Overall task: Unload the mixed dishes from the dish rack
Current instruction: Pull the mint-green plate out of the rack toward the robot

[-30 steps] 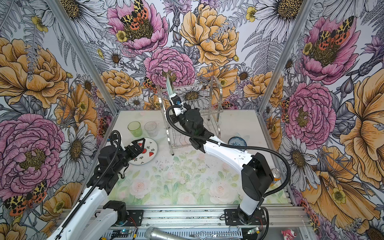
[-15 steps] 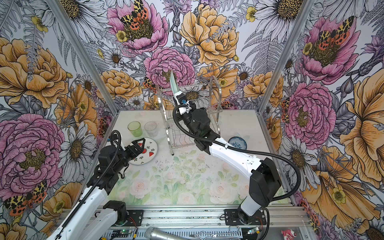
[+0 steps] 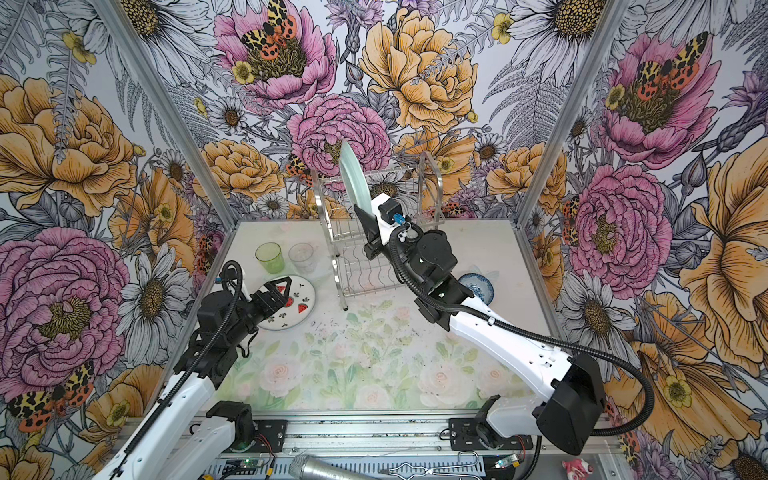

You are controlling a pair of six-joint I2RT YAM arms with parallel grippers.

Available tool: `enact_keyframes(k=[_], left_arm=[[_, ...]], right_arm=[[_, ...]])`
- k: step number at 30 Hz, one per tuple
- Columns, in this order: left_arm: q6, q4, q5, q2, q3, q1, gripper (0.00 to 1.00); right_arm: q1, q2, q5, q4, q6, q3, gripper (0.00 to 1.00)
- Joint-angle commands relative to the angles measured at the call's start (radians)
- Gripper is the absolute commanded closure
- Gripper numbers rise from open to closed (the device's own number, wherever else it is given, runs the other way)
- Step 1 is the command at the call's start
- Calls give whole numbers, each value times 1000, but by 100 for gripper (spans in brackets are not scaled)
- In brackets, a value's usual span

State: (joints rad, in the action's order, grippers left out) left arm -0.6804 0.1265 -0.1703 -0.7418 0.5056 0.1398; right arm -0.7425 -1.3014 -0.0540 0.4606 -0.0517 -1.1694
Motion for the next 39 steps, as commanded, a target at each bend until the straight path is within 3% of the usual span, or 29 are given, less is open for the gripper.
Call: enact_keyframes(k=[1,17,39], left_arm=[[-4,8,-26,-4,10,-4,1],[-69,30,-79,41,-23,-57,1],[-94,20,-85,11,-32,-67,1]], right_arm=[[-21,78,-104,110,21,1,100],[-131,137,-184,44,-5,104,100],[-193,112,-228,38,46,137,100]])
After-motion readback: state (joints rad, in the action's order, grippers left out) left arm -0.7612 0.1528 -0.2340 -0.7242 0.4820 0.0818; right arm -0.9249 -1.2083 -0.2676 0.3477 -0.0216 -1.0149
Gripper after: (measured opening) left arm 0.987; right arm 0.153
